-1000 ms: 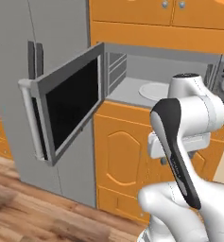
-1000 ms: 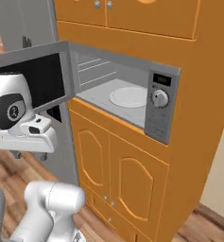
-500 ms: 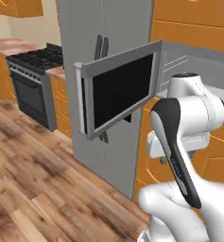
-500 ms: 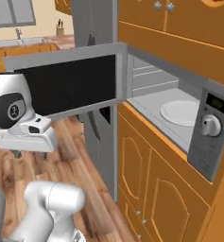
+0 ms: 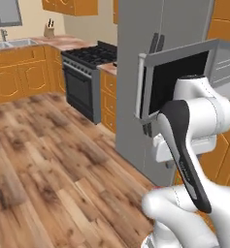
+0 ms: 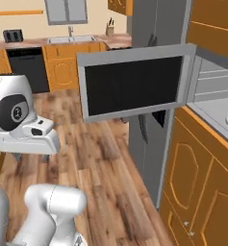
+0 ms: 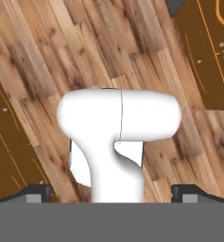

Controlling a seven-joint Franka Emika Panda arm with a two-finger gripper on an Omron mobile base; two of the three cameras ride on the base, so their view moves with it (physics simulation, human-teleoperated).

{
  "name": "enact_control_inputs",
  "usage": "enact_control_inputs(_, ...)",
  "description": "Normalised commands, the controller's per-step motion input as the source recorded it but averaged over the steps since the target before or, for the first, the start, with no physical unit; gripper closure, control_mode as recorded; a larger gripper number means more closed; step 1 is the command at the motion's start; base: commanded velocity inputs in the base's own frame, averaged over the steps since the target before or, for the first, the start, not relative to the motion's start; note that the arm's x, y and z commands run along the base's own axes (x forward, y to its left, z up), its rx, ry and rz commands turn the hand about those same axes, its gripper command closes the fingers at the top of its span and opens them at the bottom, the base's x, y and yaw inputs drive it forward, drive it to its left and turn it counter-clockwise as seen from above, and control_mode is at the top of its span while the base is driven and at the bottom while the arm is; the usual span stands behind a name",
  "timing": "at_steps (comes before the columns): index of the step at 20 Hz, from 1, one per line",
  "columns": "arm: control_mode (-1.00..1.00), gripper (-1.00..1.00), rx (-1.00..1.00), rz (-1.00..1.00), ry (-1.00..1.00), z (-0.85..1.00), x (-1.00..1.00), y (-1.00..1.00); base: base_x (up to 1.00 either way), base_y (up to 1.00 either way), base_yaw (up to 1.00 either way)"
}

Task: Place the sponge inside the microwave to prepare for sanitizing.

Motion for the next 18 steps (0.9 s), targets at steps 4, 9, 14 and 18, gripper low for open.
enact_control_inputs(4, 1.0, -1.0, 0.0, 0.0, 0.0, 0.0, 0.0, 0.0, -0.1, 0.96, 0.17)
enact_control_inputs(9, 1.0, -1.0, 0.0, 0.0, 0.0, 0.0, 0.0, 0.0, 0.27, 0.5, 0.45)
enact_control_inputs(14, 1.0, -1.0, 0.0, 0.0, 0.0, 0.0, 0.0, 0.0, 0.35, 0.03, 0.5)
enact_control_inputs(18, 1.0, -1.0, 0.0, 0.0, 0.0, 0.0, 0.0, 0.0, 0.22, -0.25, 0.23)
